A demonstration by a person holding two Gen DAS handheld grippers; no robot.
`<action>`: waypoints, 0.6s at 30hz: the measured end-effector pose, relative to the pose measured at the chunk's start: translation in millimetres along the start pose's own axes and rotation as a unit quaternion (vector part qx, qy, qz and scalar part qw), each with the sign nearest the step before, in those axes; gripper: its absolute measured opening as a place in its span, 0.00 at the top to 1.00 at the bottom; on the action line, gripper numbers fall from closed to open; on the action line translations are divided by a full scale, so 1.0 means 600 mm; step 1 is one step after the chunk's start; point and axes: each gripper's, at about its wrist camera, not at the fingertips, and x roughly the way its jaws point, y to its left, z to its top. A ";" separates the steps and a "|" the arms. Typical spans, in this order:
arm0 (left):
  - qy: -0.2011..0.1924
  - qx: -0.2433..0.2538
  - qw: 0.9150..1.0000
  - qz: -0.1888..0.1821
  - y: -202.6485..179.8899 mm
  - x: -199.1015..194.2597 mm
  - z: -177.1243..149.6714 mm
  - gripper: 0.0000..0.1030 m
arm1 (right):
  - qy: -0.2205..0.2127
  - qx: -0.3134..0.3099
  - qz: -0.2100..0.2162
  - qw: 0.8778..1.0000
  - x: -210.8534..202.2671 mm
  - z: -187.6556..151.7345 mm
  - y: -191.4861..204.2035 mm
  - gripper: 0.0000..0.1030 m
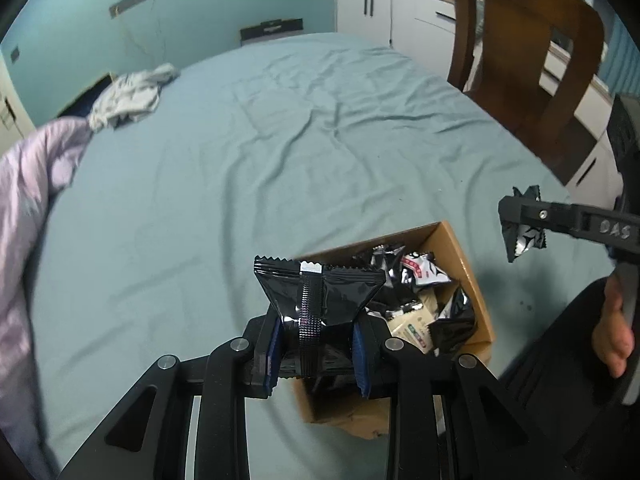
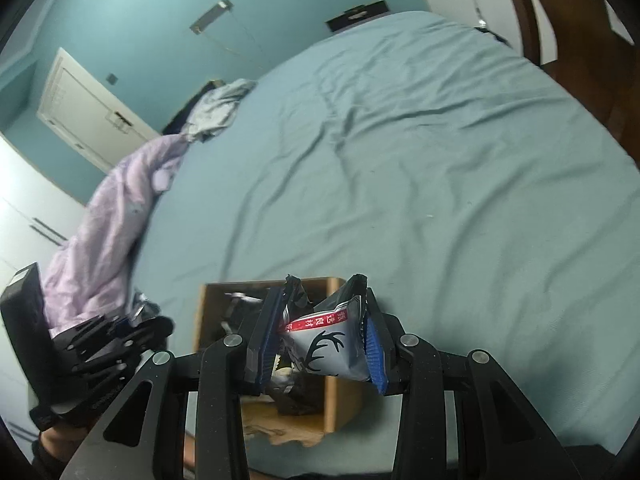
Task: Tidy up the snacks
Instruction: 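Carry the black packet over the box with the left tool while the right tool carries its packet, then open the left tool in the box while the right tool lowers its deer-print packet in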
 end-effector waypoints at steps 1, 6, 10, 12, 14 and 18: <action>0.003 -0.007 1.000 -0.004 0.004 0.004 -0.002 0.73 | -0.004 0.000 -0.011 1.000 0.002 0.002 -0.001 0.65; 0.023 -0.025 0.999 -0.023 0.012 0.033 -0.012 0.72 | -0.010 0.003 -0.004 1.000 0.015 0.013 0.006 0.65; 0.042 -0.031 0.998 -0.045 0.008 0.051 -0.014 0.72 | 0.002 -0.014 0.005 1.000 0.036 0.011 0.022 0.65; 0.056 -0.025 0.997 -0.049 0.001 0.064 -0.015 0.71 | 0.005 -0.026 0.005 1.000 0.047 0.013 0.029 0.65; 0.065 -0.009 0.997 -0.040 -0.008 0.073 -0.017 0.70 | 0.011 -0.034 0.005 0.999 0.060 0.016 0.032 0.65; 0.065 0.011 0.997 -0.032 -0.009 0.060 -0.016 0.39 | 0.026 -0.047 -0.005 0.999 0.083 0.019 0.045 0.65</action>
